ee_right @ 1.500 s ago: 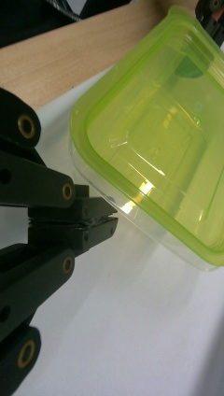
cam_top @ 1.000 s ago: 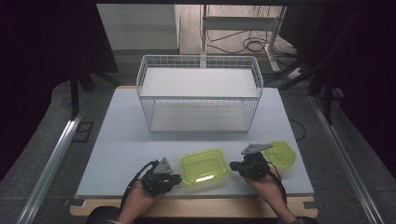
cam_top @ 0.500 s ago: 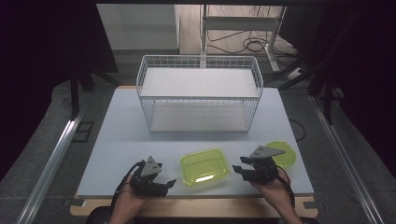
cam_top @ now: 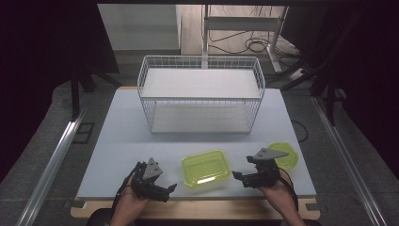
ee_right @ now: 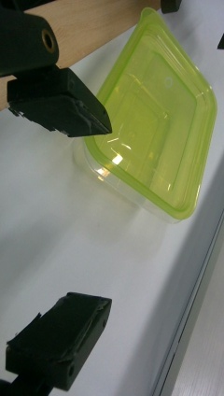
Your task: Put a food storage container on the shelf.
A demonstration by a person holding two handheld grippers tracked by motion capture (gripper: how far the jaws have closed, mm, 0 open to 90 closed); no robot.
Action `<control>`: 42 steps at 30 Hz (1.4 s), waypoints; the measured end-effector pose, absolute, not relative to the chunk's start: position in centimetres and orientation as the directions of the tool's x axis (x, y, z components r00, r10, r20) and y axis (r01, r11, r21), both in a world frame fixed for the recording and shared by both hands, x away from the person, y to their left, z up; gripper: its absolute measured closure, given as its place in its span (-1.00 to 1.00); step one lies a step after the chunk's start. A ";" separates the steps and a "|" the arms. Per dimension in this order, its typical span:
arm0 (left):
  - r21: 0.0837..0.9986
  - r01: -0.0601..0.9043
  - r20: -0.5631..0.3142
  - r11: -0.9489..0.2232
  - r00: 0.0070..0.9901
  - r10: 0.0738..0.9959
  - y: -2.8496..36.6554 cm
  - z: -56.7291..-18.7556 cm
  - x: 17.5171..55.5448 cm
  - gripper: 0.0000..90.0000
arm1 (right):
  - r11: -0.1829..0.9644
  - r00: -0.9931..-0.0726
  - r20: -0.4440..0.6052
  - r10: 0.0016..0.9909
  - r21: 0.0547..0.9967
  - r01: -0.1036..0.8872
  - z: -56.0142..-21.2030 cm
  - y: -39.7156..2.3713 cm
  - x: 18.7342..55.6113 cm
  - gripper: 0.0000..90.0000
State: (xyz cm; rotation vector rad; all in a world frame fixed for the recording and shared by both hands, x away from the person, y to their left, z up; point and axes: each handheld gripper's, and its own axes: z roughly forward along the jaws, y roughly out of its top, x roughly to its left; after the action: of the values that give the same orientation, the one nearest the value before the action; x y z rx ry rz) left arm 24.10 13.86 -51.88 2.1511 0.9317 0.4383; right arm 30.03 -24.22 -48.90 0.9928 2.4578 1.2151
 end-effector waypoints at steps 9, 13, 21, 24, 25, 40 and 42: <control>0.762 0.445 0.030 -0.471 0.702 0.712 13.9 -52.0 24.2 -1.00 | 0.434 -0.750 0.089 0.656 0.768 0.471 -49.0 -24.0 30.1 -0.76; 0.761 0.439 0.038 -0.477 0.705 0.709 13.8 -52.2 24.2 -1.00 | 0.427 -0.742 0.105 0.662 0.760 0.489 -48.9 -23.7 30.1 -0.80; 0.758 0.437 0.047 -0.484 0.704 0.709 13.7 -52.3 24.2 -1.00 | 0.387 -0.725 0.188 0.662 0.743 0.546 -48.4 -23.0 30.5 -0.60; 0.754 0.437 0.053 -0.490 0.704 0.708 13.7 -52.4 24.2 -1.00 | 0.366 -0.726 0.218 0.652 0.748 0.553 -48.1 -23.0 30.9 -0.46; 0.752 0.437 0.059 -0.494 0.702 0.709 13.6 -52.4 24.3 -1.00 | 0.348 -0.721 0.255 0.644 0.742 0.573 -48.0 -23.1 31.3 -0.36; 0.744 0.434 0.072 -0.508 0.705 0.706 13.4 -52.6 24.3 -0.99 | 0.321 -0.659 0.433 0.615 0.626 0.711 -49.3 -21.6 35.7 0.19; 0.743 0.434 0.072 -0.509 0.705 0.706 13.4 -52.6 24.3 -0.99 | 0.317 -0.648 0.455 0.610 0.610 0.726 -49.6 -21.6 36.0 0.23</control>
State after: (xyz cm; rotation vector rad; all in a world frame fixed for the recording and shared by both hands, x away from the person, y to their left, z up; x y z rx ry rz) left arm 24.29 13.38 -52.58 2.1824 0.8641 0.4798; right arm 36.02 -21.60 -49.58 1.3602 2.6597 1.3593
